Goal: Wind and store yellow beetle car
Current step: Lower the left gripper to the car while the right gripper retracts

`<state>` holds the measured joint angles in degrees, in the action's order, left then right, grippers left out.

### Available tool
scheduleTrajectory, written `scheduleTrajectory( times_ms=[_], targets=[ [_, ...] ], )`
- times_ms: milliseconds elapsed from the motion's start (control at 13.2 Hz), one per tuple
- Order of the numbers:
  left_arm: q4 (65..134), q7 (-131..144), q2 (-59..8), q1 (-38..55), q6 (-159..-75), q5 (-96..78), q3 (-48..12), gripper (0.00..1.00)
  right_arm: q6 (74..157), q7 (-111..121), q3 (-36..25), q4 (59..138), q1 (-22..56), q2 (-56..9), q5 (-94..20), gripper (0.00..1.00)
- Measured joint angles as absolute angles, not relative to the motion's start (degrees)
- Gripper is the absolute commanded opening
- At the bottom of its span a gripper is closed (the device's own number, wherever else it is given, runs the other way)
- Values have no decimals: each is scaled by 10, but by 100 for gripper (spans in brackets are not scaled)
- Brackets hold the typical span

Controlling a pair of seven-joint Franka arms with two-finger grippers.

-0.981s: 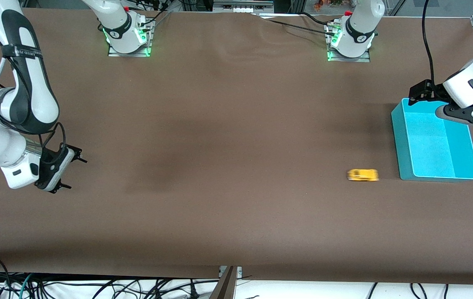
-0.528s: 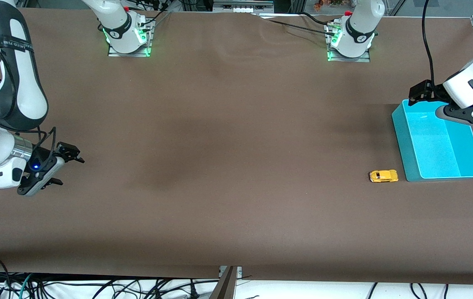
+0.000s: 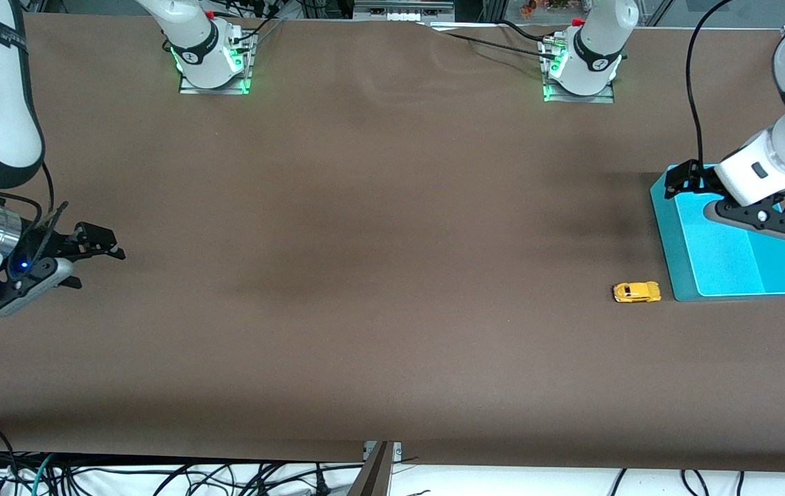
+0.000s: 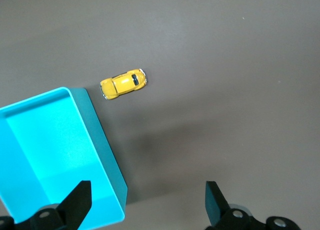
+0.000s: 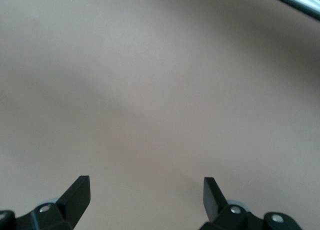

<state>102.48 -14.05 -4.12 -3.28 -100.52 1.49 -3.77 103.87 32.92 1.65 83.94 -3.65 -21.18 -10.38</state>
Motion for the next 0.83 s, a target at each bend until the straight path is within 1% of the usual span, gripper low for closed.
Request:
scheduleTrajectory(
  times_ms=[226, 377, 679, 830],
  targets=[
    [1067, -143, -56, -36, -1083, 15, -38, 100, 979, 299, 15, 780, -37, -204, -104, 100],
    [1096, -152, -69, -39, -1144, 15, -38, 100, 957, 295, 10, 756, -39, -202, -100, 100],
    [1169, -183, -111, -46, -1290, 15, -37, 100, 955, 295, 6, 722, -41, -192, -54, 100],
    [1182, -209, -136, -46, -1316, 15, -37, 100, 956, 294, 7, 720, -41, -180, -22, 100]
  ],
)
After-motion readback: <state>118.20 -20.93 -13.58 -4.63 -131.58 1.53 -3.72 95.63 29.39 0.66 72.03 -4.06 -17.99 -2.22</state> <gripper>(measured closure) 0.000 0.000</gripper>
